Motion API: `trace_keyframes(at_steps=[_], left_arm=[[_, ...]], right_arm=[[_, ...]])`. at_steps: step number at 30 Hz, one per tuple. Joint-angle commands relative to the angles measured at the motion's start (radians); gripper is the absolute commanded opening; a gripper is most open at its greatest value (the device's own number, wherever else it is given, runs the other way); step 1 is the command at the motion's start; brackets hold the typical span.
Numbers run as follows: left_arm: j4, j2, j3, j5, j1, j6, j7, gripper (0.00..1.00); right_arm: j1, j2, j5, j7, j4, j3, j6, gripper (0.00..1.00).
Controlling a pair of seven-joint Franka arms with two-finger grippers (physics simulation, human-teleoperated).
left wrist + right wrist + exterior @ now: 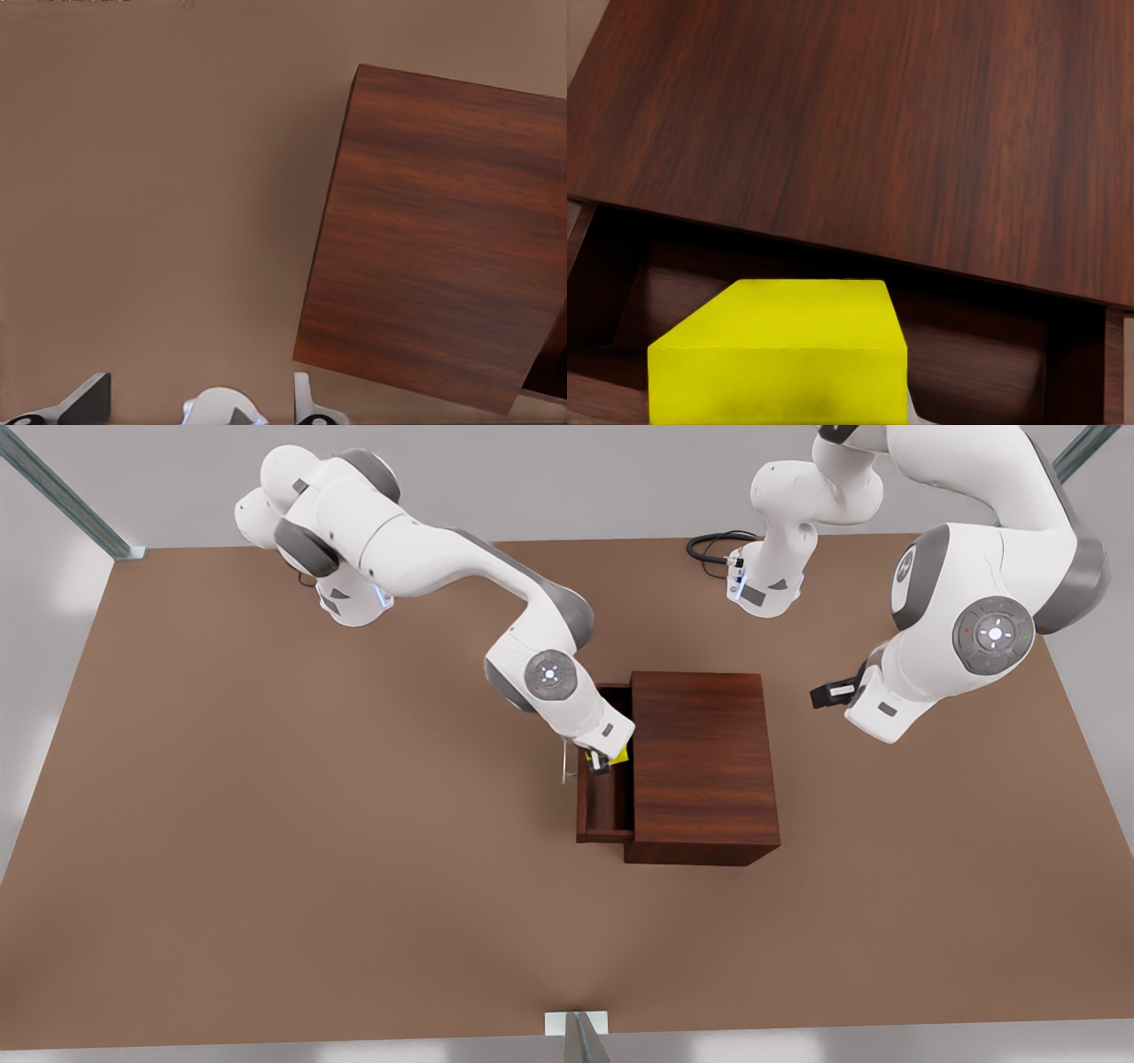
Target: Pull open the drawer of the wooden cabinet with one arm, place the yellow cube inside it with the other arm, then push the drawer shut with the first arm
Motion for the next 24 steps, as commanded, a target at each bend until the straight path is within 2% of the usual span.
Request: trace_keyframes(at_steps=[1,8,10,13,14,15,16,20,22,24], left_arm=[[0.0,0.0,0.0,0.001,0.0,0.003,0.251,1.0],[0.0,0.0,0.001,0.001,-0.003,0.003,0.252,1.0],[0.0,0.0,0.001,0.001,-0.003,0.005,0.252,1.0],[-0.007,0.001,0.001,-0.001,-0.003,0.011,0.248,1.0],[-0.013,0.001,0.001,-0.002,-0.006,0.022,0.236,0.75],[-0.042,0.0,0.0,-0.022,-0.017,0.025,0.176,0.34],[-0.061,-0.002,0.0,-0.05,-0.025,0.028,0.043,0.23],[-0.191,-0.023,-0.005,-0.166,-0.09,0.219,-0.485,0.21],[-0.213,-0.023,-0.005,-0.229,-0.11,0.308,-0.874,0.21],[-0.254,-0.023,-0.005,-0.281,-0.161,0.454,-1.293,0.21]], right_arm=[[0.0,0.002,-0.006,-0.018,-0.011,0.0,0.019,0.63],[0.014,0.025,0.0,-0.003,-0.011,0.0,0.028,0.63],[0.014,0.025,0.002,0.011,-0.011,0.0,0.028,1.0],[0.014,0.025,0.002,0.012,-0.011,0.0,0.028,1.0],[0.014,0.025,0.002,0.012,-0.011,0.0,0.028,1.0],[0.016,0.025,0.002,0.012,-0.011,0.0,0.028,1.0],[0.014,0.025,0.002,0.012,-0.011,0.0,0.028,1.0],[0.009,-0.011,0.014,0.009,-0.009,0.0,-0.015,1.0],[-0.069,-0.117,0.042,0.142,-0.011,-0.006,-0.27,1.0],[-0.335,-0.176,0.006,0.63,-0.006,-0.05,-0.691,1.0]])
